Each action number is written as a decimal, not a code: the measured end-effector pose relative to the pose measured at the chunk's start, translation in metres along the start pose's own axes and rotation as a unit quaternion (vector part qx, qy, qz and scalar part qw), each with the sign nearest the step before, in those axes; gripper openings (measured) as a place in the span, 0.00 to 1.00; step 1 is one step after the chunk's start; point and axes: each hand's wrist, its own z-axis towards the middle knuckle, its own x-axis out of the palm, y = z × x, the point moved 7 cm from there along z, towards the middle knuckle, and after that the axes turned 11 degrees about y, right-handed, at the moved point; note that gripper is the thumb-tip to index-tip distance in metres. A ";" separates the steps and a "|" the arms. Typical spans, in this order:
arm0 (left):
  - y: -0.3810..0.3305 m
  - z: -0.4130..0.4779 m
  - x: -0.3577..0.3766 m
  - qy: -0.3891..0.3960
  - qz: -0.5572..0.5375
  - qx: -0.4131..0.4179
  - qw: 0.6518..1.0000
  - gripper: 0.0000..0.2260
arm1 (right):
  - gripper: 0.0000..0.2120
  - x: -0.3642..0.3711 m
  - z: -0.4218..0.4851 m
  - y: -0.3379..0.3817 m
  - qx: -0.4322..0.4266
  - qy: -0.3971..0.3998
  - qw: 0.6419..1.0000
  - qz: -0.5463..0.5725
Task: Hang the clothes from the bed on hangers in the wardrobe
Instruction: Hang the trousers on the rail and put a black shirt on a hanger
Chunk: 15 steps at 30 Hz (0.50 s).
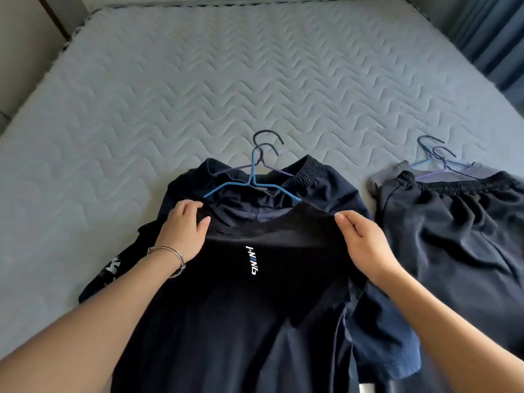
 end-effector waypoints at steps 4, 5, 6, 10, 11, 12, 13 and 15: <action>-0.005 -0.035 -0.030 -0.017 0.051 -0.004 0.999 0.26 | 0.13 -0.016 -0.043 0.005 0.017 0.027 0.996 0.085; -0.001 -0.040 -0.031 0.009 0.049 -0.021 0.999 0.24 | 0.16 -0.018 -0.051 0.005 0.022 0.030 0.995 0.094; 0.003 -0.047 -0.031 0.052 0.055 -0.037 0.996 0.21 | 0.20 -0.022 -0.059 0.004 0.029 0.025 0.994 0.103; 0.000 -0.076 -0.062 0.085 0.017 -0.022 0.996 0.13 | 0.15 -0.035 -0.075 0.019 0.074 0.032 0.982 0.168; -0.004 -0.080 -0.074 0.079 0.017 -0.020 0.997 0.14 | 0.13 -0.035 -0.074 0.026 0.087 0.056 0.976 0.194; -0.008 -0.082 -0.082 0.089 0.015 -0.017 0.996 0.14 | 0.12 -0.035 -0.074 0.030 0.100 0.071 0.970 0.211; -0.012 -0.086 -0.085 0.111 0.007 -0.016 0.994 0.15 | 0.12 -0.035 -0.073 0.030 0.103 0.078 0.968 0.215; -0.023 -0.093 -0.086 0.146 -0.028 -0.010 0.989 0.16 | 0.15 -0.034 -0.076 0.020 0.092 0.071 0.971 0.207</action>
